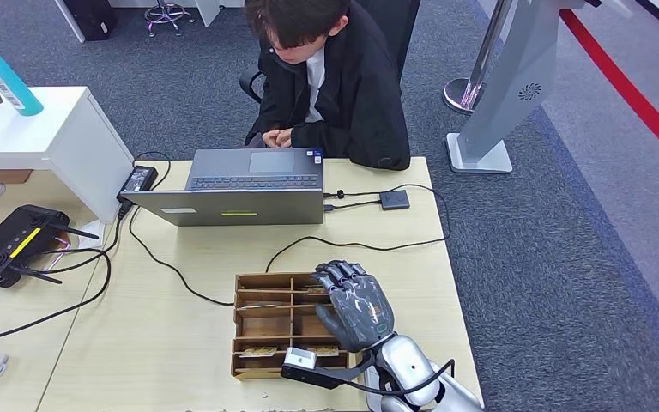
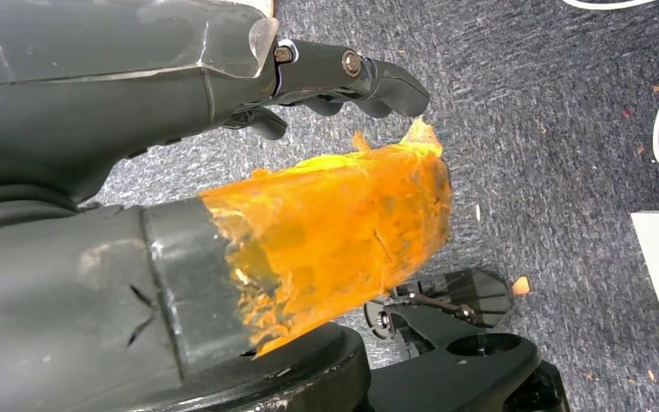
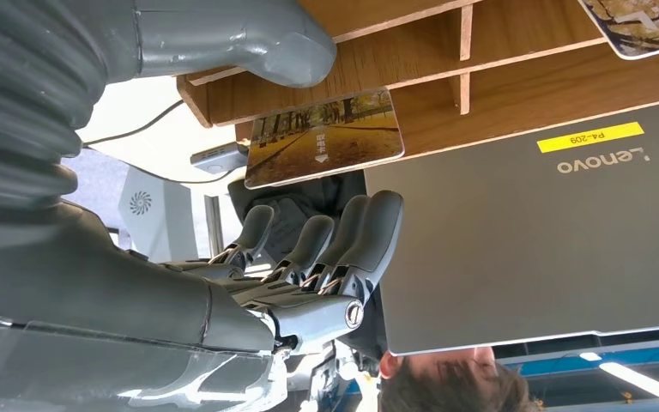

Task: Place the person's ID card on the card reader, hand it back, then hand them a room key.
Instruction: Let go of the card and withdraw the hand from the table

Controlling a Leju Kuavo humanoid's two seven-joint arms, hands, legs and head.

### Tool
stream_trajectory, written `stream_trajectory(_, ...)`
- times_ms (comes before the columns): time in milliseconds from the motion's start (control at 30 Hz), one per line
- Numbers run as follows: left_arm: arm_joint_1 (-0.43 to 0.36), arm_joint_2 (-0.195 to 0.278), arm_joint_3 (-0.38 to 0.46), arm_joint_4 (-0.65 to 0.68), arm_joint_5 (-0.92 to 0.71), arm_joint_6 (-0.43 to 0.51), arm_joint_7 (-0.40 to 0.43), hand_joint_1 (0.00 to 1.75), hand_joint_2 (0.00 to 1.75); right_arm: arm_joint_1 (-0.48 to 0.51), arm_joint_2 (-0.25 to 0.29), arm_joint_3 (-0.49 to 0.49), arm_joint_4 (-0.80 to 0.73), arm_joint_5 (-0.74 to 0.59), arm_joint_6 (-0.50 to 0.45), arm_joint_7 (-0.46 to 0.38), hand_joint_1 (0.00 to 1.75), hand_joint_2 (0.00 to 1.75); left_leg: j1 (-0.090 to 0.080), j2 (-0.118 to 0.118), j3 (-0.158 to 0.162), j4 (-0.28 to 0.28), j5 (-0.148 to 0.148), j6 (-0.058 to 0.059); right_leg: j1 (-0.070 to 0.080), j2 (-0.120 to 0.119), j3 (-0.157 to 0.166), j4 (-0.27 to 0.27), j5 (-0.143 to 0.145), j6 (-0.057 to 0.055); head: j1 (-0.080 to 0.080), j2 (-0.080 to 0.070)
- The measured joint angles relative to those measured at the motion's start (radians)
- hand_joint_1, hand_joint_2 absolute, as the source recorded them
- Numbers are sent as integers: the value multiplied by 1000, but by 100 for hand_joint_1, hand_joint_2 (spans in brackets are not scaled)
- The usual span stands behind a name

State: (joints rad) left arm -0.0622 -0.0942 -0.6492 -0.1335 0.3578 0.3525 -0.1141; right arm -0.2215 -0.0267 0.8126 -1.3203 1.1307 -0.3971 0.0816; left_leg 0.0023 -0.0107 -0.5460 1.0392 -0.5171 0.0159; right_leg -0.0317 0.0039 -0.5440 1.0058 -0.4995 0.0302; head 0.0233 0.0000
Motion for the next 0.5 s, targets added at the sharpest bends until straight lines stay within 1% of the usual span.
stream_trajectory(300,0,0,0,0,0,0,0,0,0,0,0,0,0,0,0,0,69,175,0,0,0,0,0,0,0,0,0,0,0,0,0,0)
stream_trajectory(367,0,0,0,0,0,0,0,0,0,0,0,-1,0,0,0,0,75,175,0,0,0,0,0,0,0,0,0,0,0,0,0,0)
stream_trajectory(433,0,0,0,0,0,0,0,0,0,0,0,-1,0,0,0,0,84,175,0,0,0,0,0,0,0,0,0,0,0,0,0,0)
stream_trajectory(500,0,0,0,0,0,0,0,0,0,0,0,-1,0,0,0,0,89,175,0,0,0,0,0,0,0,0,0,0,0,0,0,0)
